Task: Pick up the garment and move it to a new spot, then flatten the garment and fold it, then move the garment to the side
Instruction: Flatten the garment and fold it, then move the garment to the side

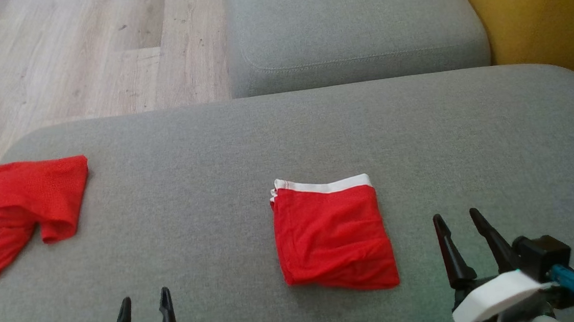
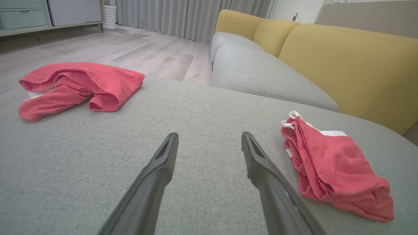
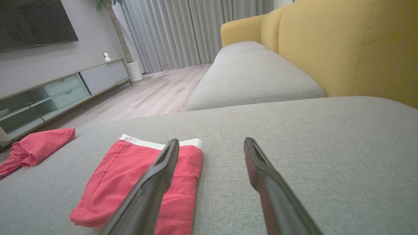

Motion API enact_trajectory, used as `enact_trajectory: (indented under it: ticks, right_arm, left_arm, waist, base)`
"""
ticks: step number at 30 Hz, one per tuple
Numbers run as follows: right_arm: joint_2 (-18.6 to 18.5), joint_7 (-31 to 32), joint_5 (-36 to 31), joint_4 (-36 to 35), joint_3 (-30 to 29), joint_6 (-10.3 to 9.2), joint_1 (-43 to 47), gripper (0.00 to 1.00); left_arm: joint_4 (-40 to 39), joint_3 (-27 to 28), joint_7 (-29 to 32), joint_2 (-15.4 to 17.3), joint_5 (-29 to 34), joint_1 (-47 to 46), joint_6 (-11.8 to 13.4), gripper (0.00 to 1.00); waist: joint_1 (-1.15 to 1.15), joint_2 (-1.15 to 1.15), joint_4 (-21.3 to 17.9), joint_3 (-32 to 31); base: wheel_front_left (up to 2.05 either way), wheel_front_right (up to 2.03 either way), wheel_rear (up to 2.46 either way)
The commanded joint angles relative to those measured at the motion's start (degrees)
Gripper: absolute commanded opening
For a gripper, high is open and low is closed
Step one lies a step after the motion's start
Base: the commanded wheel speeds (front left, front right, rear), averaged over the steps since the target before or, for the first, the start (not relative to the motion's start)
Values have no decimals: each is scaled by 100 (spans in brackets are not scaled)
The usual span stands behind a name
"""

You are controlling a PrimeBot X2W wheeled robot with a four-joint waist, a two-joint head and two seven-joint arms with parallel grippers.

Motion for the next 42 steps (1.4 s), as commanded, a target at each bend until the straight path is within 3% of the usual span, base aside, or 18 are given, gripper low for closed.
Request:
enact_trajectory:
  ticks: [1,15,25,32,42]
  right_arm:
    - [-23,-77,44,-206,88,22,-212,100]
    - [-23,53,-88,-60,-48,22,-217,100]
    - [-23,1026,-428,77,-218,22,-861,100]
    - [-23,1766,-536,658,-370,22,-1539,100]
    - [-23,2132,-505,1826,-549,22,-1987,100]
  left_arm:
    - [-123,258,-65,101,3,-225,-8,100]
    - [-162,201,-30,107,27,-235,49,100]
    - [-192,107,2,81,133,-383,64,100]
    - [-148,20,16,-30,174,-502,40,100]
    - [-23,-37,-12,-140,247,-686,-32,100]
  waist:
    - [0,0,9,-4]
    - [0,0,130,38]
    - [0,0,428,321]
    - [0,0,906,639]
    - [0,0,1421,993]
  base:
    - [0,0,0]
    - [0,0,0]
    - [0,0,0]
    - [0,0,0]
    - [0,0,0]
